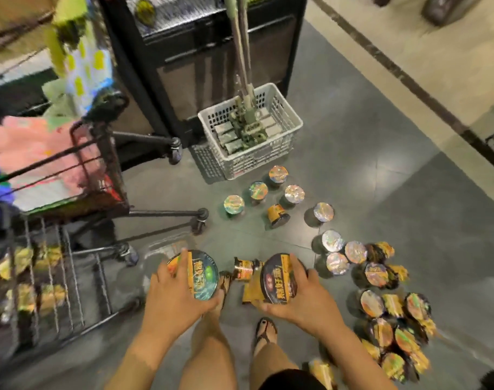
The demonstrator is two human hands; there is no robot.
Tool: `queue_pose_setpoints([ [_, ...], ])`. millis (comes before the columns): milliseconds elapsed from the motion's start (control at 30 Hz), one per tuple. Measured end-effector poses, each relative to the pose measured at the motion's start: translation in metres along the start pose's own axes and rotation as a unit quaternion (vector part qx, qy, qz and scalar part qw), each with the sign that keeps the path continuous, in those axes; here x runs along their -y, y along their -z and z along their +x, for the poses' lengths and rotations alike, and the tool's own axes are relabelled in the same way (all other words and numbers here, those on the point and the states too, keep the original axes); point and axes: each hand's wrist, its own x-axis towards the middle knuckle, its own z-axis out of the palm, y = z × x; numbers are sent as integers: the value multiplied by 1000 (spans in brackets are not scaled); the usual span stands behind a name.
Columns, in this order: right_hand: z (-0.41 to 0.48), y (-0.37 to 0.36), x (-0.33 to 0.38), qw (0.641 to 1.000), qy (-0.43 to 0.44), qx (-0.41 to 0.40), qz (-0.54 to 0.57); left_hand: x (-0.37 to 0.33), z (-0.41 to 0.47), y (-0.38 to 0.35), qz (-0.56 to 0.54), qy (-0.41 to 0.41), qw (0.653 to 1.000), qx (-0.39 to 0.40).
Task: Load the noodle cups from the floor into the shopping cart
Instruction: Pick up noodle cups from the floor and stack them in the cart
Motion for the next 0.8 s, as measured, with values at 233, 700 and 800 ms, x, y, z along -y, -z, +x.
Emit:
queue_pose_setpoints([
  [233,-38,5,14,995,63,20,-77,27,-92,2,-76,120,990,23],
  [700,-69,-93,173,960,186,135,-159,178,-178,51,-190,269,939,-101],
  [800,-73,-127,225,954,214,145,-151,231,-186,61,-209,277,932,-102],
])
